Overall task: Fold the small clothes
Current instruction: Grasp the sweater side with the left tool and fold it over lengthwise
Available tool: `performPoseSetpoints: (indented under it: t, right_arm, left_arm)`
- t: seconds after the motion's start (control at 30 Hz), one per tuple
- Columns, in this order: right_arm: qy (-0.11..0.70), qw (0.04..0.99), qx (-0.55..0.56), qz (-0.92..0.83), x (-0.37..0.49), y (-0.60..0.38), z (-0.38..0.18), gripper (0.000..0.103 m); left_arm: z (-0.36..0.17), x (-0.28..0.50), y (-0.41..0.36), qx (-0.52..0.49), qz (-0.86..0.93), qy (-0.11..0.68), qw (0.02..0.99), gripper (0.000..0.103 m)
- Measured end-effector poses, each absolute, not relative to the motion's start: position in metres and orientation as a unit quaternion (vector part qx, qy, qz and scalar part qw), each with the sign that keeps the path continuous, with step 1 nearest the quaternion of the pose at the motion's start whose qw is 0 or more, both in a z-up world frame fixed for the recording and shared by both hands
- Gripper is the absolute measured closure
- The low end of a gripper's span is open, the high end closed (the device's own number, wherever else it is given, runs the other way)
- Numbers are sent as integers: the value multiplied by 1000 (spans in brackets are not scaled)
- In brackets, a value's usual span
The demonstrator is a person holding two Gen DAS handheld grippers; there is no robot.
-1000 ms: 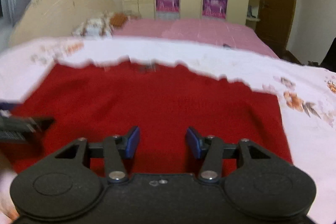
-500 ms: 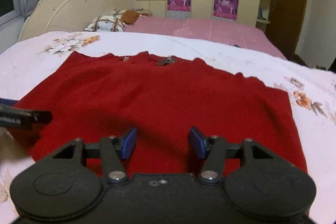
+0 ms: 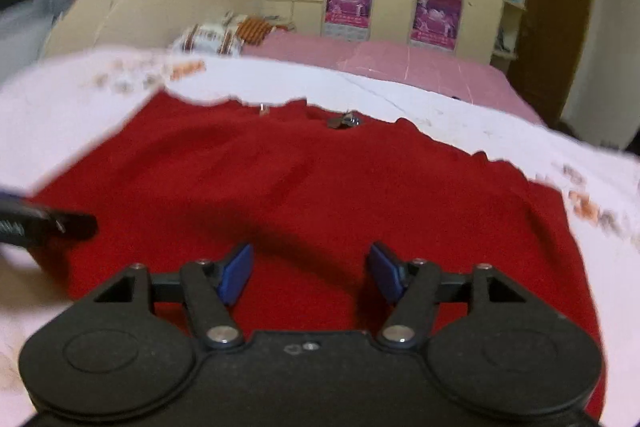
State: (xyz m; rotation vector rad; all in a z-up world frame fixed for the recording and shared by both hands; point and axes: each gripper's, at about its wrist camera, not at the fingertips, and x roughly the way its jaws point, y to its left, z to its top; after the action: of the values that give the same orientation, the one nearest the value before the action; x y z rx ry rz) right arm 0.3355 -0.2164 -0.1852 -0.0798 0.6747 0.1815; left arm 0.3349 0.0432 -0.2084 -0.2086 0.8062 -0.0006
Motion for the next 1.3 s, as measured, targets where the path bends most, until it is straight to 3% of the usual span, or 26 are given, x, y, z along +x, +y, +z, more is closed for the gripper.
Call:
performPoseSetpoints:
  t: [0.07, 0.2, 0.4, 0.53, 0.67, 0.73, 1.07, 1.1, 1.13, 1.3]
  right_arm:
    - [328, 941, -23, 78, 335, -217, -180, 40]
    - [327, 943, -20, 51, 345, -219, -172, 64]
    - [332, 942, -20, 39, 364, -217, -177, 70]
    - [316, 948, -23, 36, 370, -217, -174, 71]
    - [354, 933, -34, 59, 378, -210, -197, 68]
    - [328, 940, -80, 58, 371, -201, -207, 67]
    - [339, 938, -49, 58, 372, -207, -199, 67]
    - [341, 937, -46, 58, 372, -207, -197, 67]
    - [342, 937, -45, 59, 371, -208, -195, 67]
    - [344, 936, -44, 63, 370, -209, -196, 65]
  left_arm:
    - [-209, 341, 51, -107, 12, 387, 916, 0]
    - [-212, 361, 59, -118, 6, 393, 912, 0]
    - [-214, 382, 52, -110, -8, 392, 913, 0]
    - [-212, 385, 46, -122, -21, 386, 914, 29]
    - [-210, 386, 45, -146, -26, 388, 910, 43]
    - [-208, 386, 44, -160, -33, 392, 905, 59]
    - [-211, 388, 51, -210, -38, 396, 893, 60]
    - [-211, 387, 51, -216, -43, 397, 891, 71]
    - [-212, 386, 51, -221, -49, 398, 889, 75]
    - [-221, 386, 61, -266, -63, 404, 873, 75]
